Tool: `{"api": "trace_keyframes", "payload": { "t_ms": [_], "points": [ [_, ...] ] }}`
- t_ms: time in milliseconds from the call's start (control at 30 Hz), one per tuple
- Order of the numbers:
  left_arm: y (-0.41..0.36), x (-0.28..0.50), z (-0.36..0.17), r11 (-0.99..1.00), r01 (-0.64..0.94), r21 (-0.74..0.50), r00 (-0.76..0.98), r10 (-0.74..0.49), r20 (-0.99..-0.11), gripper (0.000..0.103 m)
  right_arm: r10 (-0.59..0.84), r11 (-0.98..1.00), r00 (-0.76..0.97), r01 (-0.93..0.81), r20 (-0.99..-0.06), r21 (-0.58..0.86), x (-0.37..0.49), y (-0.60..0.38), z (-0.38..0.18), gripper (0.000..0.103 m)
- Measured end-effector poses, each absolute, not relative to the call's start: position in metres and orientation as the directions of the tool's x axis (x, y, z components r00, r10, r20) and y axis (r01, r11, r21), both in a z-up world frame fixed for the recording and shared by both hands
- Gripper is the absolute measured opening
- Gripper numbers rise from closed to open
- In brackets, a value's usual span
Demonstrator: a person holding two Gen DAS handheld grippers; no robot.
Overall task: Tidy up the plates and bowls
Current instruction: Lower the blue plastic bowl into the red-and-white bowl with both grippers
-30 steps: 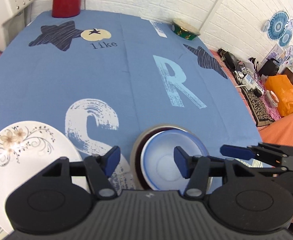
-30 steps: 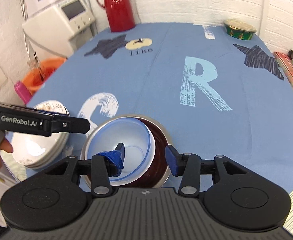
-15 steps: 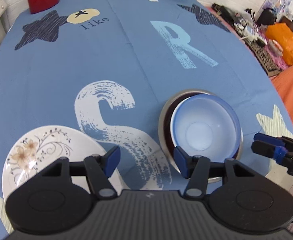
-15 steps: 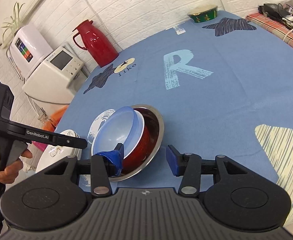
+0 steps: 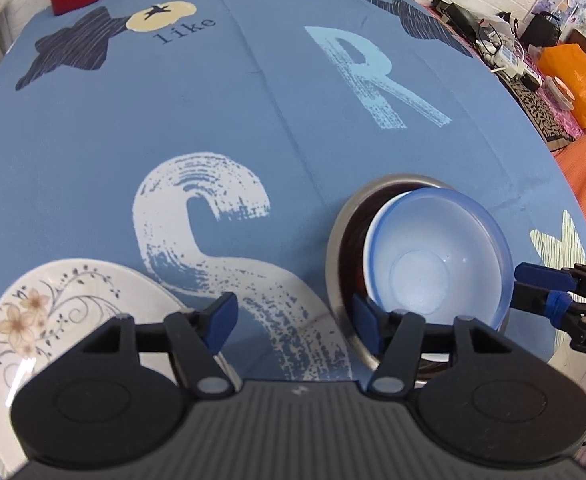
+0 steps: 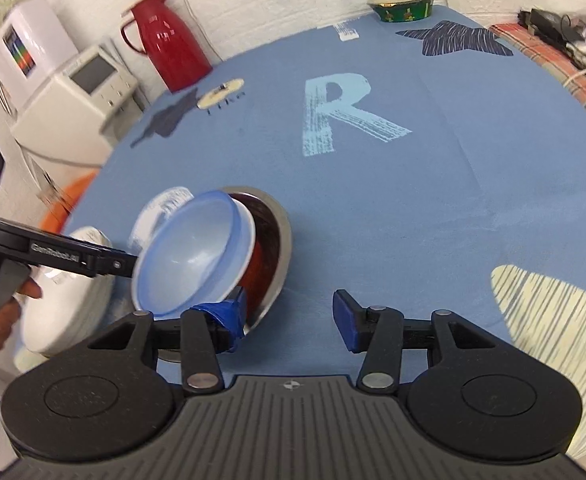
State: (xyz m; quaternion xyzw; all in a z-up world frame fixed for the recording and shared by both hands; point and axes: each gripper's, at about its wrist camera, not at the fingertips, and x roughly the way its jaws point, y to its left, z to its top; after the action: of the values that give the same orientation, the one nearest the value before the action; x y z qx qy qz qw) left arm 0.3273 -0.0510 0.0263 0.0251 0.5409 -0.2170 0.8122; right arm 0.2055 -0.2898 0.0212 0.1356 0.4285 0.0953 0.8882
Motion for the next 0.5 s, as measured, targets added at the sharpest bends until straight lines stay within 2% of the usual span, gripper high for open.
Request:
{"api": "trace_keyframes", "payload": {
  "t_ms": [200,500],
  "points": [
    [-0.052,0.327,0.018,0.896,0.39,-0.213,0.321,-0.349,-0.88,0.061,0.22,0.972,0.574,-0.063,-0.788,0.226,0.226,-0.282,0.02,0.035],
    [-0.051,0.328,0.016,0.887,0.407,-0.217,0.323,-0.362,-0.874,0.062,0.197,0.951,0.559,0.089,-0.805,0.295,0.234,-0.29,0.004,0.046]
  ]
}}
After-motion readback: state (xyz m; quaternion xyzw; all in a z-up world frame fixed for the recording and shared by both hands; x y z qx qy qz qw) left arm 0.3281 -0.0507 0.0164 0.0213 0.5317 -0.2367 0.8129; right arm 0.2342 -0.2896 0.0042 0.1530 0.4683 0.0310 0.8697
